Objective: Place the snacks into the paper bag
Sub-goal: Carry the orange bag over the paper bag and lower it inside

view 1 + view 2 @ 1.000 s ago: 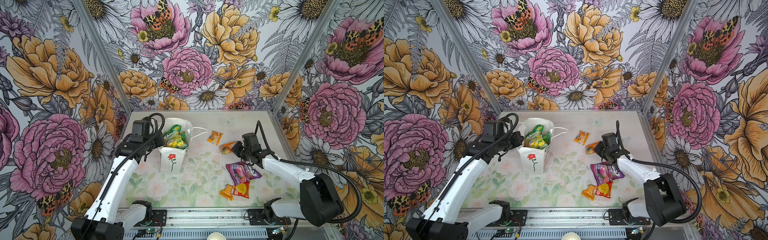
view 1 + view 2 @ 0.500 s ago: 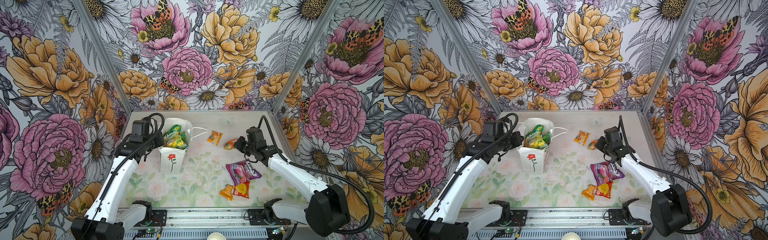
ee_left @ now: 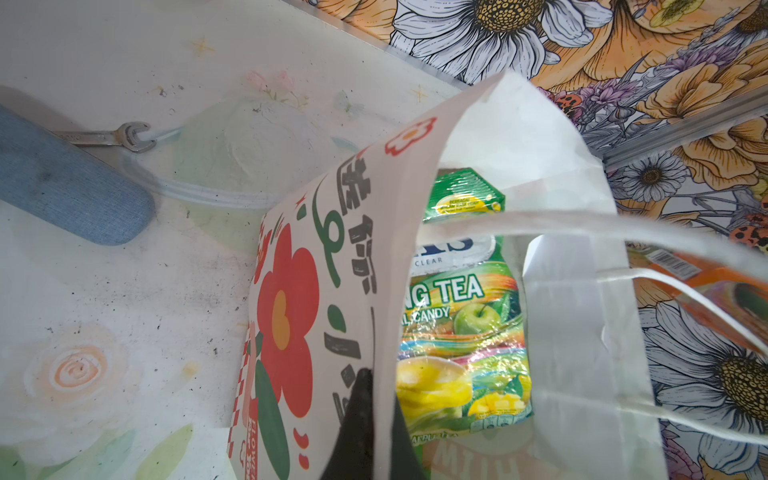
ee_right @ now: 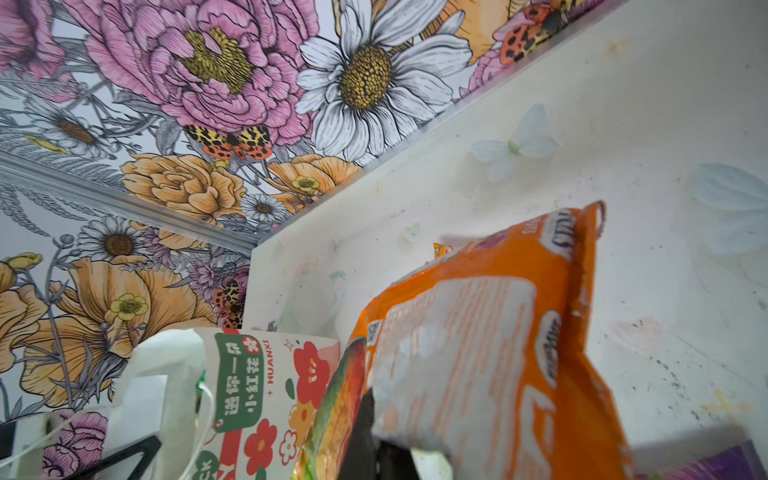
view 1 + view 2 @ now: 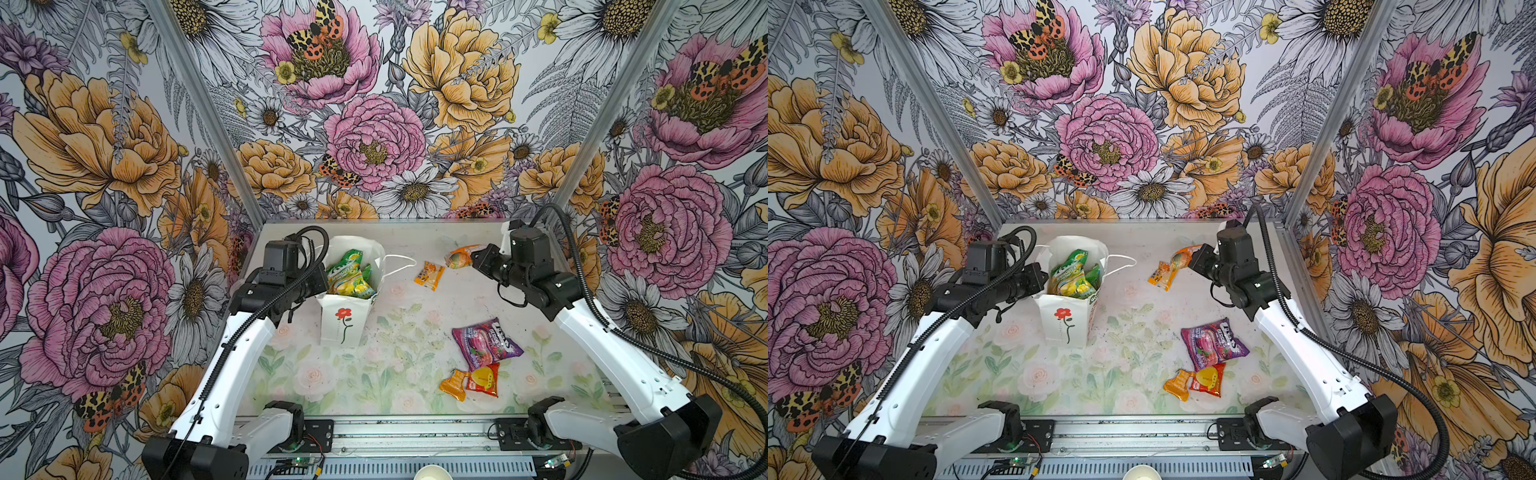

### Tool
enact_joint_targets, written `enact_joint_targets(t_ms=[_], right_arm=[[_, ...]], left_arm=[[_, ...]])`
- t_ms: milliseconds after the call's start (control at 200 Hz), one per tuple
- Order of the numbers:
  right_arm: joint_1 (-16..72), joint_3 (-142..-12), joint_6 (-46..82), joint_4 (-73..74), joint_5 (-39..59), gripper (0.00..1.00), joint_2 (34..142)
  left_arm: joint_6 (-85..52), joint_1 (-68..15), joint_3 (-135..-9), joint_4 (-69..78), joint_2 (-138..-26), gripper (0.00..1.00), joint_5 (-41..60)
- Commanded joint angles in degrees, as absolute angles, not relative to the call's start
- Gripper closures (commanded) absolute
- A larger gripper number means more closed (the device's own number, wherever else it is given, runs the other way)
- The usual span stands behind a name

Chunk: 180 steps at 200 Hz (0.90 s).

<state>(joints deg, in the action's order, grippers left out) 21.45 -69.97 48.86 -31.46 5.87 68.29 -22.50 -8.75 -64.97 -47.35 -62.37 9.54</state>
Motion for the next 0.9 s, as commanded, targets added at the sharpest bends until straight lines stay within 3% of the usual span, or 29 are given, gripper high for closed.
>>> enact_joint_targets(t_ms=[0,480,896], right_arm=[[22.89,-76.76,45.19,-33.17,5.89,1.00,68.89],[33.54,-102.78,37.85,-41.67,5.31,1.00,81.23],[42.74,-113.78,35.52,-43.90,5.86,1.00,89.30]], left_arm=[[-22.33,-8.50,-65.40,-41.14,-62.04,1.00,11.22],[-22.24,-8.51,-65.41,-41.15,-62.30,1.00,11.44],[-22.24,-8.51,-65.51,-41.13,-62.21,1.00,11.58]])
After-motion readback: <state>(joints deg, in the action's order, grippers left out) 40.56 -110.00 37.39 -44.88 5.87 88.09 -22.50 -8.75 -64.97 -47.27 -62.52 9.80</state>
